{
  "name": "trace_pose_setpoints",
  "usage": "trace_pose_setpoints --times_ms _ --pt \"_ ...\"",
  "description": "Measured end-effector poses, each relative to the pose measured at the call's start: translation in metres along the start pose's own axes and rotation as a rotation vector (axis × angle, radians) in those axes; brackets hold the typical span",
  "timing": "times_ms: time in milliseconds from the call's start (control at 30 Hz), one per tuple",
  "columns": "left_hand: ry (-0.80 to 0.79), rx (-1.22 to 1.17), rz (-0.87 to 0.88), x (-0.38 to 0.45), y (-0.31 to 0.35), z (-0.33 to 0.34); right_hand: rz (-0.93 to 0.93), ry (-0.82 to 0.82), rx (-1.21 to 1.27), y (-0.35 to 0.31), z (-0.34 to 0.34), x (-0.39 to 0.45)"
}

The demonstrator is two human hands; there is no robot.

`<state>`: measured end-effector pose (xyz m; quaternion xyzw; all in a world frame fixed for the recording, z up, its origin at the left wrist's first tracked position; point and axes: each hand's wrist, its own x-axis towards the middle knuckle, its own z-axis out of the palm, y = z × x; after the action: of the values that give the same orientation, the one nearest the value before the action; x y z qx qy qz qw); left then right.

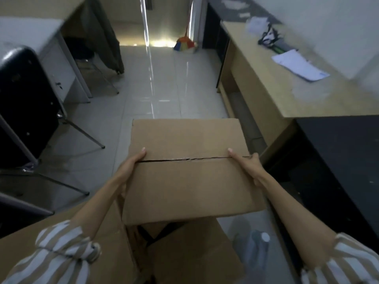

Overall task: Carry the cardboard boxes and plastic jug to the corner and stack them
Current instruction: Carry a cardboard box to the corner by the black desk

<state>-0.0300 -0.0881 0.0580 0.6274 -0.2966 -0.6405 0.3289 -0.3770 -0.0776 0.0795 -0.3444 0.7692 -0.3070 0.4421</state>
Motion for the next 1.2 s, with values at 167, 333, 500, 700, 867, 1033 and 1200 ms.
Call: trace_pose_setpoints --times_ms 167,333,500,700,867,1033,1200 --pt "-0.077 0.071 0.089 -0.079 0.037 0.011 -0.009 0.065 0.073 -0.003 -0.050 -0.069" --pt "-0.065 0.173 0.200 -0.151 0.037 0.023 0.010 0.102 0.141 0.023 -0.087 -0.159" --pt "-0.174 0.238 0.179 -0.229 0.007 0.040 0.033 0.189 0.212 0.080 -0.115 -0.275" --pt "-0.326 0.262 0.199 -0.328 -0.045 0.078 0.119 0.331 0.320 0.160 -0.159 -0.408" --pt "-0.503 0.371 0.137 -0.415 -0.085 0.122 0.189 0.458 0.427 0.236 -0.209 -0.515" --pt "-0.674 0.538 0.081 -0.502 -0.142 0.181 0.249 0.577 0.577 0.314 -0.251 -0.625" --pt "-0.760 0.626 0.038 -0.593 -0.225 0.238 0.338 0.654 0.633 0.412 -0.291 -0.732"
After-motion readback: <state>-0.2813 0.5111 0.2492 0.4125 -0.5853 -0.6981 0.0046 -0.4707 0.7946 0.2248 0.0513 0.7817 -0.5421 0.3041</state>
